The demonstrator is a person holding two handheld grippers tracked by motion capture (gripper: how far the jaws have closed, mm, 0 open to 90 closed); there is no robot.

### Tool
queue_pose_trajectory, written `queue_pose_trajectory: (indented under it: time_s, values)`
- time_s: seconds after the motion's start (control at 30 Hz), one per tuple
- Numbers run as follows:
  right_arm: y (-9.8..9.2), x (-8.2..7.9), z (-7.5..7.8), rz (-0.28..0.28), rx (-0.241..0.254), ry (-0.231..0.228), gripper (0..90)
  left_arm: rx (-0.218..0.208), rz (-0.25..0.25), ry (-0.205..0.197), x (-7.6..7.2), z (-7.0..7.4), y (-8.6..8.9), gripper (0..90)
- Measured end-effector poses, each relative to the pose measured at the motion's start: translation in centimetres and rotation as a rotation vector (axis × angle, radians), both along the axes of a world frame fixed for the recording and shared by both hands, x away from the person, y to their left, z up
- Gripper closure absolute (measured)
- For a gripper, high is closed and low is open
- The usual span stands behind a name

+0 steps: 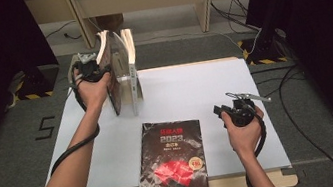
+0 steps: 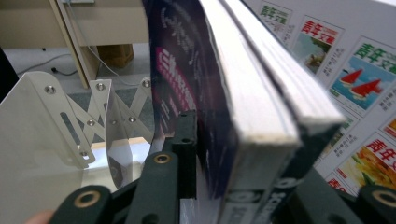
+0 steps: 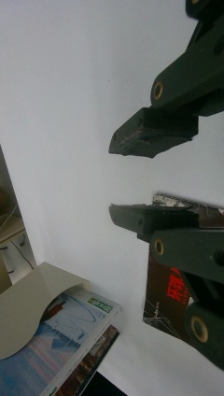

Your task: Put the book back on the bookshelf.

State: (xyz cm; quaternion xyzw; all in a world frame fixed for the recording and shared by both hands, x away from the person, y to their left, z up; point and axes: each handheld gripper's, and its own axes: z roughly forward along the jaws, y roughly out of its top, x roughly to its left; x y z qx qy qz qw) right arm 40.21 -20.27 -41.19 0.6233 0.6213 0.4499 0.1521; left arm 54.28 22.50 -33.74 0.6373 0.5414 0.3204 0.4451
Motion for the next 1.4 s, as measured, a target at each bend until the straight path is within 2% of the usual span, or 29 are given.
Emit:
queue_pose_trajectory:
  time_s: [0.1,0.17,0.33,0.5,0.7,0.77,0.9,1.0,1.03,1.4]
  values:
    - [-0.1,-0.1,0.1,-0.002,0.001,-0.005,64.0,0.02,-0.032,-0.018,-0.2,0.1,-0.2,63.5]
    - [-0.1,-0.1,0.1,-0.005,0.002,-0.006,64.0,0.009,-0.038,-0.02,-0.3,0.1,-0.2,60.8]
    - [0.0,-0.1,0.1,-0.004,0.002,-0.004,63.8,0.027,-0.024,-0.029,-0.3,-0.2,-0.3,57.2]
    - [-0.2,-0.1,0.0,-0.011,0.011,0.004,63.6,0.068,-0.022,-0.022,-0.2,-0.9,-0.6,61.2]
    - [-0.1,-0.1,0.0,-0.01,0.012,0.005,63.6,0.055,-0.02,-0.034,-0.6,-1.1,-0.8,57.6]
    - [-0.1,-0.1,0.1,-0.006,0.006,0.001,63.4,0.031,-0.021,-0.023,-0.8,-1.3,-0.7,55.5]
    - [-0.2,-0.1,0.1,-0.003,0.0,-0.001,63.3,0.038,-0.013,-0.033,-1.2,-1.6,-0.6,50.1]
    - [-0.2,-0.1,0.2,-0.006,0.0,0.001,63.2,0.015,-0.014,-0.039,-1.7,-1.6,-0.4,46.8]
    - [-0.1,-0.1,0.3,-0.011,0.008,0.011,63.1,0.012,-0.014,-0.038,-1.8,-1.7,-0.4,46.1]
    - [0.1,-0.1,0.5,0.0,-0.005,-0.005,62.9,-0.02,-0.019,-0.03,-3.3,-2.0,0.5,41.9]
